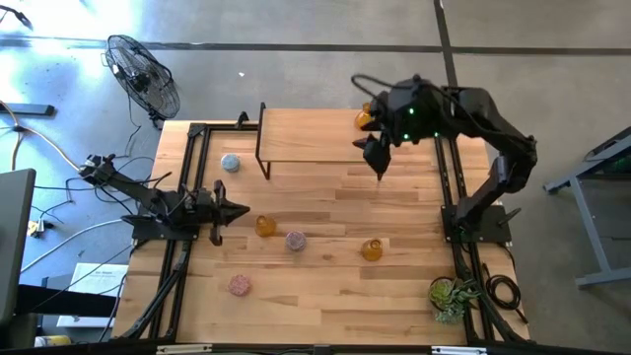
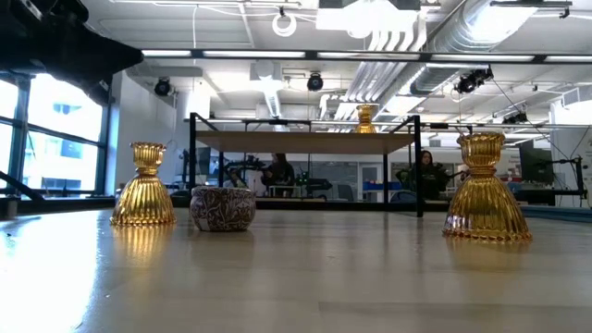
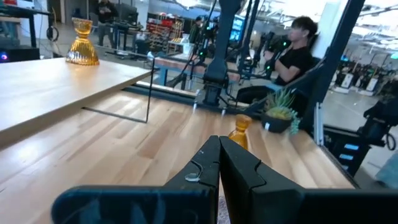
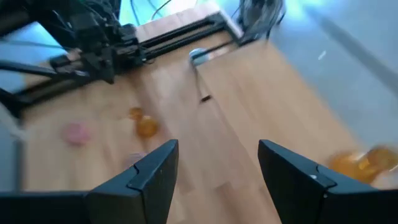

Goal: Pick & Place candle stick holders
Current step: Put the blue patterned candle on the shelf

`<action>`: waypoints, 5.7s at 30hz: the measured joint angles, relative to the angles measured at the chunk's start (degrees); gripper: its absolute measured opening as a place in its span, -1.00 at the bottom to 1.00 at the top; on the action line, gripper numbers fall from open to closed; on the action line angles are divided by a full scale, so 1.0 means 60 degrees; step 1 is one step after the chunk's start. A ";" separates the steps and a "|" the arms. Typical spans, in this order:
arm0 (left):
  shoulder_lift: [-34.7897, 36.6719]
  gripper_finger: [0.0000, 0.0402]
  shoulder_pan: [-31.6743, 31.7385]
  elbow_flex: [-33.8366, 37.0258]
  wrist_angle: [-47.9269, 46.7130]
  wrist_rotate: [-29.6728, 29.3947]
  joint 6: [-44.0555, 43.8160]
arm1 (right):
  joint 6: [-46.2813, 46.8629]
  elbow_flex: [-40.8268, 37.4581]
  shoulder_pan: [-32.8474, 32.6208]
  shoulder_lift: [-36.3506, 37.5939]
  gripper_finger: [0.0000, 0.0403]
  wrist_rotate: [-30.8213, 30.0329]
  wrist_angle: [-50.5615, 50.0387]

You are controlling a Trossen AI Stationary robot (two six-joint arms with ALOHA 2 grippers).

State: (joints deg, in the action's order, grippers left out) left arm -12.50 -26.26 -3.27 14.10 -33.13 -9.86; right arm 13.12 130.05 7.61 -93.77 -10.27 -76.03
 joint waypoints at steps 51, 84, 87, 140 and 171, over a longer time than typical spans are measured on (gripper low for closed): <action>-0.0001 0.96 0.0000 -0.0146 0.1134 0.1839 0.3011 | -0.1517 -0.3397 -0.2735 -0.0001 0.08 -0.1043 0.4494; 0.0002 0.90 0.0000 -0.0140 0.1991 0.3773 0.0333 | -0.1078 -0.3397 -0.2735 0.0002 0.08 -0.1019 0.4142; 0.0002 0.90 0.0000 -0.0141 0.1995 0.3926 0.0370 | -0.1079 -0.3397 -0.2735 0.0002 0.08 -0.1023 0.4145; -0.5286 0.90 0.0002 -1.0397 -1.7352 -0.1407 -0.2153 | -0.0437 -0.3397 -0.2732 0.0002 0.08 -0.1759 0.3567; -0.5251 0.90 0.0000 -1.0393 -1.7098 -0.0951 -0.2857 | -0.0014 -0.3401 -0.2735 -0.0001 0.08 -0.1770 0.3569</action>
State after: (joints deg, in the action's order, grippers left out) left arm -44.01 -26.26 -65.63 -88.49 -38.84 -27.00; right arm 13.04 109.65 -8.80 -93.78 -20.88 -54.61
